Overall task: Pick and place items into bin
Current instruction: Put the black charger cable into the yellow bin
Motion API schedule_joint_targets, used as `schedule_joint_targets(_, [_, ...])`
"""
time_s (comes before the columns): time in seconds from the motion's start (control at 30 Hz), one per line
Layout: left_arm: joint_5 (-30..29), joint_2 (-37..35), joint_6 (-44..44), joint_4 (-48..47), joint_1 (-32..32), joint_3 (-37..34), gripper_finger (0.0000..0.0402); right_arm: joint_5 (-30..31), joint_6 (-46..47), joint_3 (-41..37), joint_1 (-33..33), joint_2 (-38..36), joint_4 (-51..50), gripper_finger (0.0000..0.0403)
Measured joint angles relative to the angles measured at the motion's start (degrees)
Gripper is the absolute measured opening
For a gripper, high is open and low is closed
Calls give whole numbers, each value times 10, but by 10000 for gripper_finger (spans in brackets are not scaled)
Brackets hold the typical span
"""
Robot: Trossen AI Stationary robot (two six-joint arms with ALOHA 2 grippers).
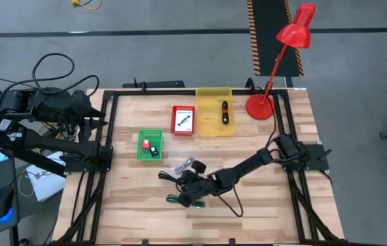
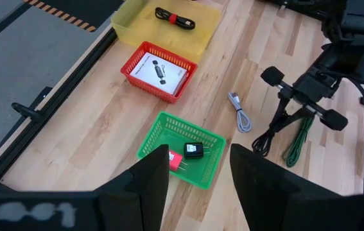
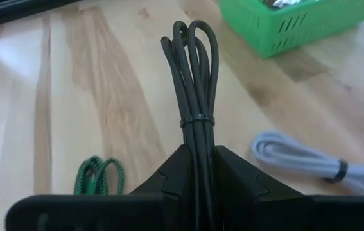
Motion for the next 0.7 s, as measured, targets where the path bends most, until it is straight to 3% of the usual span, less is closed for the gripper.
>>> schedule_joint_targets(0.7, [0,0,0,0,0,0,154,3,-112,0,-95,0,123,52])
